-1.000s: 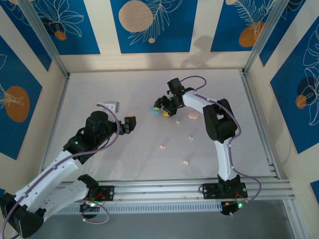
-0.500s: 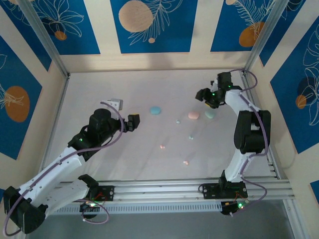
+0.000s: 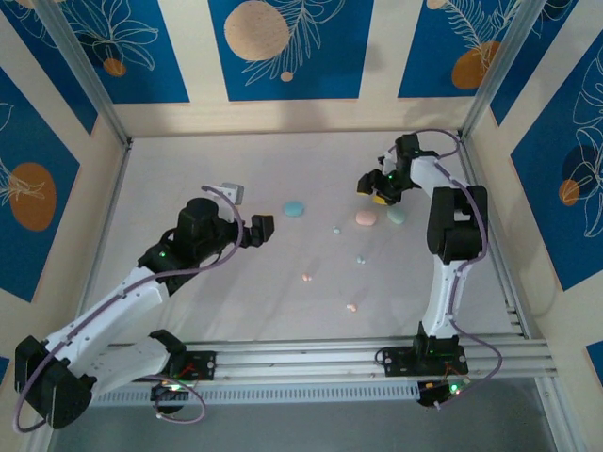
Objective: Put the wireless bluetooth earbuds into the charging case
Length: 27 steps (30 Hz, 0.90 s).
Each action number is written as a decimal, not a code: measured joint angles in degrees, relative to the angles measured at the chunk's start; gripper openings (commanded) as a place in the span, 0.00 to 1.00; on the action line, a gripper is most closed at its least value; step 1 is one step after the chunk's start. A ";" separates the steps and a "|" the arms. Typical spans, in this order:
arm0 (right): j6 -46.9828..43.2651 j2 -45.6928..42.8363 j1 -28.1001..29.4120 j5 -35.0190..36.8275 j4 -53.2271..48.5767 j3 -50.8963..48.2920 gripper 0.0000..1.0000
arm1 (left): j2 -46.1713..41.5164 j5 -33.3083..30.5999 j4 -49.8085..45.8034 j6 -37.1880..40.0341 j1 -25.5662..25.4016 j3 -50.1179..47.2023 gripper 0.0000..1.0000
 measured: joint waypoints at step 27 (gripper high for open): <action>-5.77 -7.91 5.99 6.84 -3.91 -12.48 0.67 | 6.97 8.52 0.50 -2.21 0.00 2.62 1.00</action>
